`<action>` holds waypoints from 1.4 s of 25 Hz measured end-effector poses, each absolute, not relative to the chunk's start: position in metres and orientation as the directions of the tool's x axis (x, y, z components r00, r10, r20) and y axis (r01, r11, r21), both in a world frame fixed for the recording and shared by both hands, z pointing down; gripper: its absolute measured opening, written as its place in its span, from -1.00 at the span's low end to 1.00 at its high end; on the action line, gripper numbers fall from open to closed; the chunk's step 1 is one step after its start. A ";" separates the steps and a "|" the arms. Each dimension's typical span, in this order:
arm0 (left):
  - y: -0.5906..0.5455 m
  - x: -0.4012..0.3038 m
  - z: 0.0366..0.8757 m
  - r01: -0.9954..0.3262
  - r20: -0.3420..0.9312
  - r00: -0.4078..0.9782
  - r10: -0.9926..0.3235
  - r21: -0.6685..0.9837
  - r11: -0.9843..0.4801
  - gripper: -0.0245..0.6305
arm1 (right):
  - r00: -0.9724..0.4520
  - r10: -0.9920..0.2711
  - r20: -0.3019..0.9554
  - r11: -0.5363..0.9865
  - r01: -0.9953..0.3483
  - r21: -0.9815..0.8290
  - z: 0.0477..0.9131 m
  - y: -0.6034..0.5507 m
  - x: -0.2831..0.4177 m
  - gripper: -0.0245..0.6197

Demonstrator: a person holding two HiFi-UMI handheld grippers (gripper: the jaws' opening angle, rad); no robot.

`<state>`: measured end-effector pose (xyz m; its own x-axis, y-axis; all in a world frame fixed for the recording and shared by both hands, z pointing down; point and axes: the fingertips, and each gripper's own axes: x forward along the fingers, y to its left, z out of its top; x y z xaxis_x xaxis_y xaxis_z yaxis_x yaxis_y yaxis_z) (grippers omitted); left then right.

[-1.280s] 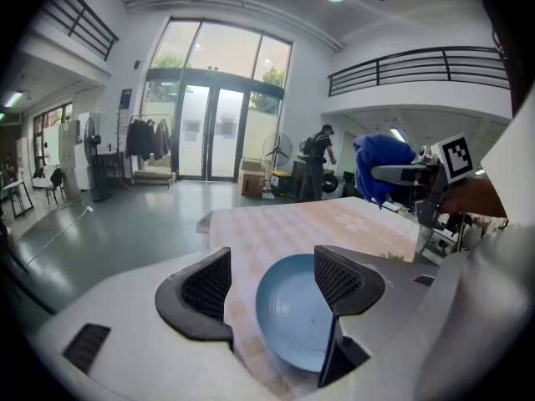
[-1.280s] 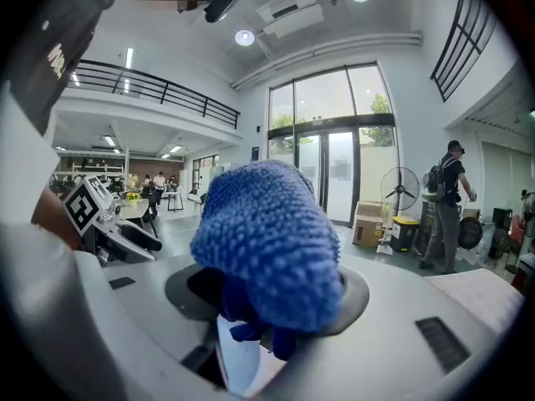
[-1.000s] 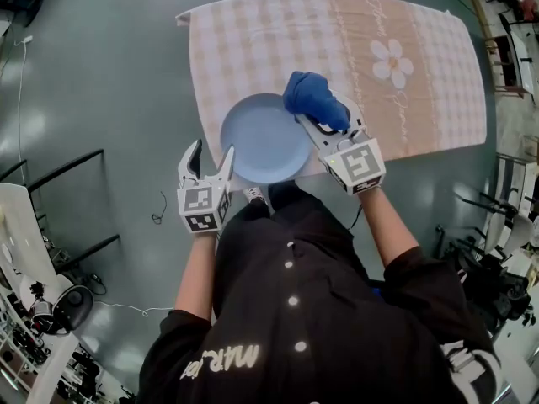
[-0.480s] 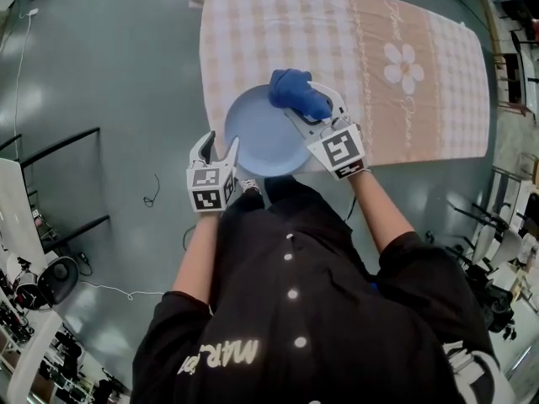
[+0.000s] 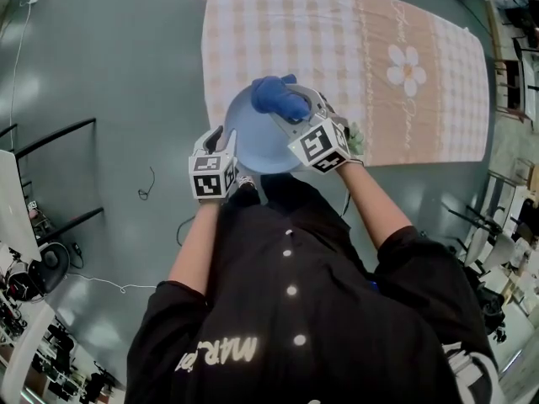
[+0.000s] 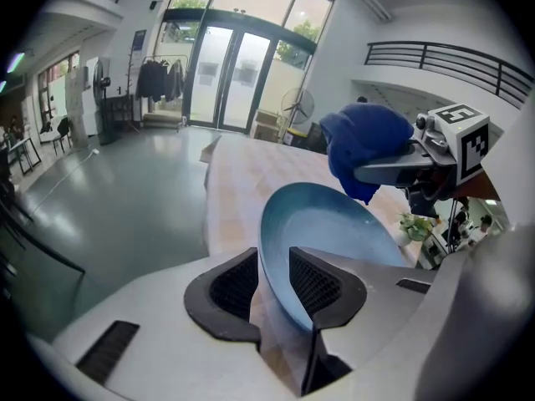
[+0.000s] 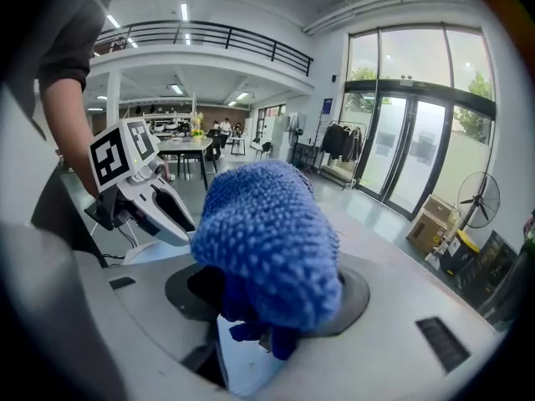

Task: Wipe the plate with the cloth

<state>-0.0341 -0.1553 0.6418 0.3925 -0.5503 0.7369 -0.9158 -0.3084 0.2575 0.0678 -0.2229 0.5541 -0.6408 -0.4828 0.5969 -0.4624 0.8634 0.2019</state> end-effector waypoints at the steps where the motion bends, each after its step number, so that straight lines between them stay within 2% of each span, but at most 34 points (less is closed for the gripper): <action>1: -0.155 -0.034 0.643 -0.915 0.740 0.392 -0.547 0.255 -0.312 -0.54 | -0.639 -0.472 0.607 0.869 -0.453 0.199 0.557 -0.222 0.066 -0.29; 15: -0.158 -0.036 0.655 -0.927 0.777 0.360 -0.516 0.235 -0.292 -0.72 | -0.597 -0.356 0.719 0.926 -0.328 0.186 0.596 -0.203 0.048 -0.30; 35: -0.159 -0.037 0.655 -0.937 0.797 0.336 -0.502 0.232 -0.260 -0.76 | -0.510 -0.259 0.820 0.957 -0.249 0.147 0.636 -0.202 0.025 -0.30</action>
